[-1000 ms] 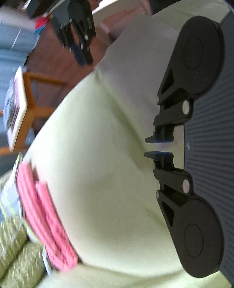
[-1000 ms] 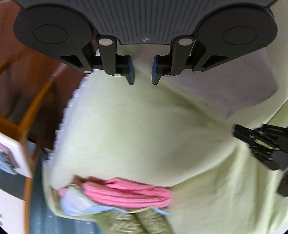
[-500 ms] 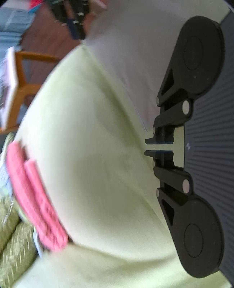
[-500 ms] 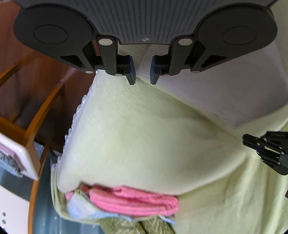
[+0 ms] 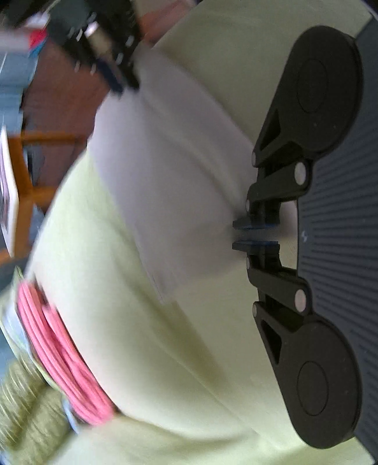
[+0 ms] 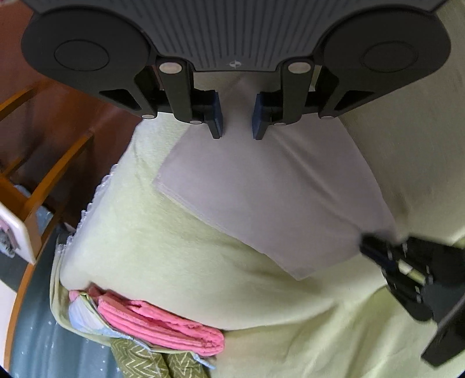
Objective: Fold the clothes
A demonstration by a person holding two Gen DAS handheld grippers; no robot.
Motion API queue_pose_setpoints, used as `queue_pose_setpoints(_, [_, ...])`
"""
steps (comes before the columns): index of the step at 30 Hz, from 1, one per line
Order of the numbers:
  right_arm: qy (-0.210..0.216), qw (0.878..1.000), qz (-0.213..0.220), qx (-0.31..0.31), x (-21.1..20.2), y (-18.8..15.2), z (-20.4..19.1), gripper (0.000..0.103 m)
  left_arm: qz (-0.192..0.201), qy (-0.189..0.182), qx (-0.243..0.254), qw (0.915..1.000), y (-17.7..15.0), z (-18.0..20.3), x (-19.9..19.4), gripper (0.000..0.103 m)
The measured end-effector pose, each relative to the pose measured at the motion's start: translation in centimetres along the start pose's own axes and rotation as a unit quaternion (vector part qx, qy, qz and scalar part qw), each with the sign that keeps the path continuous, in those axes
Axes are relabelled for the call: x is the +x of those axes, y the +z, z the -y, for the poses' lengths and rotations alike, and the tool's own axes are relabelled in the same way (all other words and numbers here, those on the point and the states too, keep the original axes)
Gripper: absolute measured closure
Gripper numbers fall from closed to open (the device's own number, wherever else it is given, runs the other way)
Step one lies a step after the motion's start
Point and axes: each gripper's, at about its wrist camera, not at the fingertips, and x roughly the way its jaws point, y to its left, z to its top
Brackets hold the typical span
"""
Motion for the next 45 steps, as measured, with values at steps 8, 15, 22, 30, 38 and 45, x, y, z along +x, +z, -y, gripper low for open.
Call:
queue_pose_setpoints(8, [0.031, 0.998, 0.038, 0.028, -2.0, 0.8, -3.2, 0.085, 0.011, -0.019, 0.026, 0.9994, -0.2, 3.2, -2.2, 0.097])
queue_pose_setpoints(15, [-0.012, 1.000, 0.008, -0.007, -2.4, -2.2, -3.8, 0.079, -0.001, 0.016, 0.032, 0.9993, -2.4, 4.6, -1.1, 0.097])
queue_pose_setpoints(22, [-0.111, 0.981, 0.038, -0.152, -5.1, -4.2, -8.7, 0.059, -0.025, 0.101, 0.138, 0.9850, -4.0, 7.0, -3.2, 0.086])
queue_pose_setpoints(30, [0.005, 0.996, 0.027, 0.081, -4.7, -2.8, -4.0, 0.060, 0.005, -0.008, -0.006, 0.9999, 0.5, 2.4, -2.7, 0.070])
queue_pose_setpoints(38, [0.142, 0.889, 0.009, 0.436, 0.8, -3.2, 11.2, 0.054, -0.043, -0.157, -0.333, 0.9289, 1.6, -11.3, 2.9, 0.069])
queue_pose_setpoints(45, [0.203, 0.857, 0.002, 0.474, 5.6, -4.2, 14.1, 0.054, -0.072, -0.219, -0.384, 0.8942, 1.9, -13.8, 8.6, 0.065])
